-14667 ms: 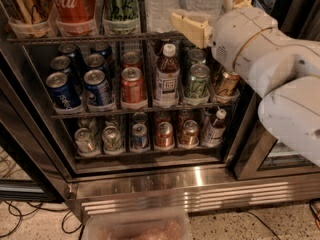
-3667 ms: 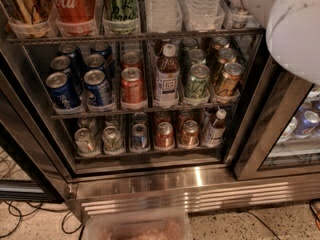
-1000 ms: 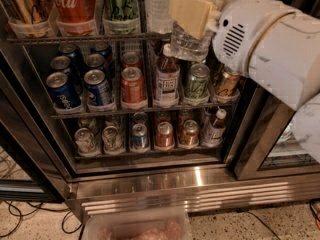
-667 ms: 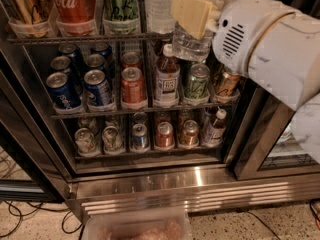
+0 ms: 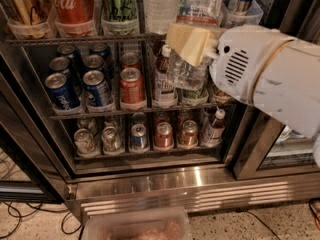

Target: Pick water bottle from top shelf of fridge

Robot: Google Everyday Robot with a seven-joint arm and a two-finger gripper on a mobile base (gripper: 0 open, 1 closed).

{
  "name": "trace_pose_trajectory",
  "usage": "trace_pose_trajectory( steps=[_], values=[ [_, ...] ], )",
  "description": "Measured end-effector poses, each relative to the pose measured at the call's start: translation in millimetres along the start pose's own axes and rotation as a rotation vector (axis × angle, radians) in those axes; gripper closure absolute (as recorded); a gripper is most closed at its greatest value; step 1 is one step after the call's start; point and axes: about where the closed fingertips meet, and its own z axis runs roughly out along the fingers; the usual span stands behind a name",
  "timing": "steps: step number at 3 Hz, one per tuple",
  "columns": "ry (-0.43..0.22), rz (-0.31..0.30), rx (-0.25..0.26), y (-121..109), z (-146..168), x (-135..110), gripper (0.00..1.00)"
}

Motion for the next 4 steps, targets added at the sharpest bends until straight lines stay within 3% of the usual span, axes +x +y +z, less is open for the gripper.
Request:
trace_pose_trajectory(
  steps=[1,2,4],
  values=[
    [-0.087,0.08,0.048,-1.8,-16.5,-16.8,1.0],
    [-0.143,0.086,0.029,1.3,-19.5,-30.1,1.0],
    [-0.154,0.067,0.043,0.3,-19.0,-34.4,1.0]
  ],
)
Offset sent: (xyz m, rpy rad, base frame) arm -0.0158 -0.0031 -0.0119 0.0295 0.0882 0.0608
